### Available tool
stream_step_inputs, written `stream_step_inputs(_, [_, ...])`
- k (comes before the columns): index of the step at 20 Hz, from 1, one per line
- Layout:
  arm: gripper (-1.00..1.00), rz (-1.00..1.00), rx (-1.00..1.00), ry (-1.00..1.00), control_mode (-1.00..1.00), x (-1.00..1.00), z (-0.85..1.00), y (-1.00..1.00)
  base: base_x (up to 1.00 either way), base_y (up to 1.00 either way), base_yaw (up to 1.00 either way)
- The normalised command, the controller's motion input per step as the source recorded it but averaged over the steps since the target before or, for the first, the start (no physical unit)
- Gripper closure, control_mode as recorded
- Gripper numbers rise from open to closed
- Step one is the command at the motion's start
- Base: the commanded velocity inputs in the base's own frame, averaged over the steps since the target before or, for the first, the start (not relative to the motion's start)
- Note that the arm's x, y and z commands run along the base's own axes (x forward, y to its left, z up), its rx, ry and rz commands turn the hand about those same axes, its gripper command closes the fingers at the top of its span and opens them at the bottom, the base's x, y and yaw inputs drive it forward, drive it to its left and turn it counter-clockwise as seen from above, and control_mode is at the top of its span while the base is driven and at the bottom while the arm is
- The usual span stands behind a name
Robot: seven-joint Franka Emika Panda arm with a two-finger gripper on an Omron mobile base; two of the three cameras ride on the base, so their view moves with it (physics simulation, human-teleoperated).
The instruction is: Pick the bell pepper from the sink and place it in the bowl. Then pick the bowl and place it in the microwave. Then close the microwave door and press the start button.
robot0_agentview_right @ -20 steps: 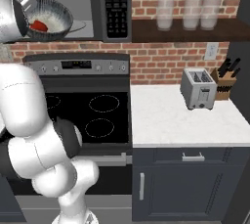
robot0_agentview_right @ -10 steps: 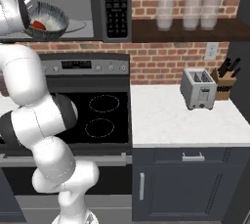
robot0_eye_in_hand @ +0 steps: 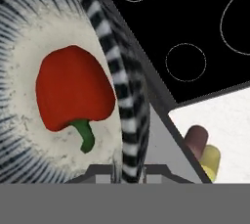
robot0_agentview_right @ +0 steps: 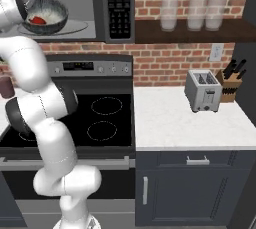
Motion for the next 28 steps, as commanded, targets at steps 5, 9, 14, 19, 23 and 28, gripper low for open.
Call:
stream_step_inputs(5, [1.00,0.29,-0.19,0.00,-1.00,0.87,-0.11,-0.31,0.00,0.00,0.00])
stream_step_inputs(9, [1.00,0.30,-0.16,0.00,-1.00,0.78,-0.37,-0.36,0.00,0.00,0.00])
stream_step_inputs(14, [-1.00,0.30,-0.13,0.00,-1.00,0.47,-0.37,-0.33,0.00,0.00,0.00])
stream_step_inputs(19, [-1.00,0.25,-0.06,-0.08,-1.00,-0.24,-0.03,-0.50,0.00,0.00,0.00])
stream_step_inputs(23, [-1.00,0.18,-0.01,-0.23,-1.00,-0.88,0.00,-0.75,0.00,0.00,0.00])
stream_step_inputs(28, [-1.00,0.13,0.00,-0.25,-1.00,-1.00,-0.35,-0.73,0.00,0.00,0.00])
